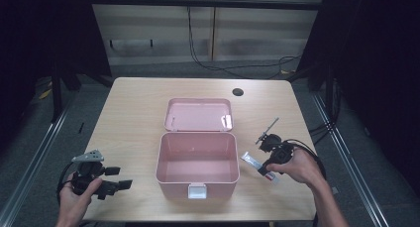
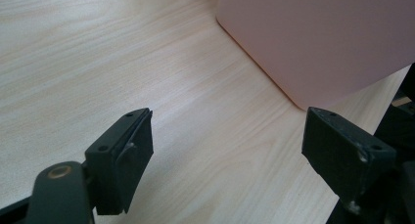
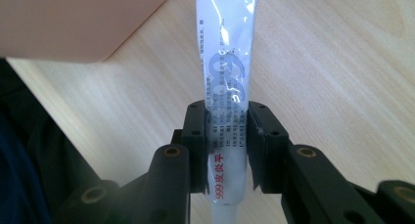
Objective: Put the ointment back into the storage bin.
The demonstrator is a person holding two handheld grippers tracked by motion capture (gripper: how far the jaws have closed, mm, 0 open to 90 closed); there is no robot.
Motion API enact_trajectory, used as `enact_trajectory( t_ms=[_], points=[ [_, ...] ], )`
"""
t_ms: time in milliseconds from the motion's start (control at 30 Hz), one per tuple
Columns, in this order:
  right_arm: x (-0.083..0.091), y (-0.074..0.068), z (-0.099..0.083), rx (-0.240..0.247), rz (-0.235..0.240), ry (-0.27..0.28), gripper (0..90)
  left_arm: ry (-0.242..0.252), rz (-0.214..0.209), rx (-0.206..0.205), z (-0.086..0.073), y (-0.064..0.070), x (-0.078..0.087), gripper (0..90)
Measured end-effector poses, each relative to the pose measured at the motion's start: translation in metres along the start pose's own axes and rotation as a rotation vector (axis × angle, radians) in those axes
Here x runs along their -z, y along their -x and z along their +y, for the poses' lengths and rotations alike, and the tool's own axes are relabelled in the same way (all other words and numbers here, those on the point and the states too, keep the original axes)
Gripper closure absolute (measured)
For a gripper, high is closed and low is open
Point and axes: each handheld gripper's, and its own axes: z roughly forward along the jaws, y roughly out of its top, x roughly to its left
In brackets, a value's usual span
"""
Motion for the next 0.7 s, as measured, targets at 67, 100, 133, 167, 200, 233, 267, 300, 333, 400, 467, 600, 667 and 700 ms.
enact_trajectory(
  t_ms=[67, 100, 133, 167, 200, 233, 267, 300, 333, 400, 467, 600, 667, 700],
  points=[
    [0.002, 0.000, -0.001, -0.006, 0.009, 0.002, 71.8, 0.000, 0.002, 0.001, 0.000, 0.000, 0.000, 19.1],
    [0.005, 0.000, -0.003, -0.003, 0.003, 0.007, 71.8, 0.001, 0.002, 0.001, 0.000, 0.000, 0.000, 19.1],
    [0.006, 0.000, -0.003, 0.000, 0.000, 0.007, 71.8, 0.001, 0.001, 0.000, 0.000, 0.000, 0.000, 19.1],
    [0.009, 0.001, -0.004, -0.003, 0.003, 0.011, 71.8, 0.001, 0.000, 0.001, 0.000, 0.000, 0.000, 19.1],
    [0.011, 0.001, -0.005, 0.001, 0.004, 0.021, 71.8, 0.000, 0.001, -0.002, 0.000, 0.000, 0.000, 19.1],
    [0.015, 0.001, -0.007, 0.007, 0.009, 0.027, 71.8, 0.002, 0.005, -0.001, 0.000, 0.000, 0.000, 19.1],
    [0.015, 0.001, -0.007, 0.007, 0.009, 0.027, 71.8, 0.002, 0.005, -0.001, 0.000, 0.000, 0.000, 19.1],
    [0.017, 0.000, -0.007, 0.012, 0.006, 0.026, 71.8, 0.001, 0.004, -0.001, 0.000, 0.000, 0.000, 19.1],
    [0.019, -0.001, -0.008, 0.021, 0.009, 0.021, 71.8, 0.001, 0.003, -0.001, 0.000, 0.000, 0.000, 19.1],
    [0.022, -0.002, -0.008, 0.032, 0.006, 0.020, 71.8, 0.002, 0.003, -0.001, 0.000, 0.000, 0.000, 19.1],
    [0.026, -0.005, -0.008, 0.051, 0.011, 0.014, 71.8, 0.002, 0.005, -0.001, 0.000, 0.000, 0.000, 19.1],
    [0.031, -0.006, -0.008, 0.057, -0.003, 0.008, 71.9, 0.001, 0.001, 0.001, 0.000, 0.000, 0.000, 19.1],
    [0.034, -0.006, -0.008, 0.067, -0.004, 0.007, 71.9, 0.002, 0.002, -0.001, 0.000, 0.000, 0.000, 19.1],
    [0.034, -0.006, -0.009, 0.075, -0.007, 0.006, 71.9, 0.002, 0.002, -0.001, 0.000, 0.000, 0.000, 19.1]
  ],
)
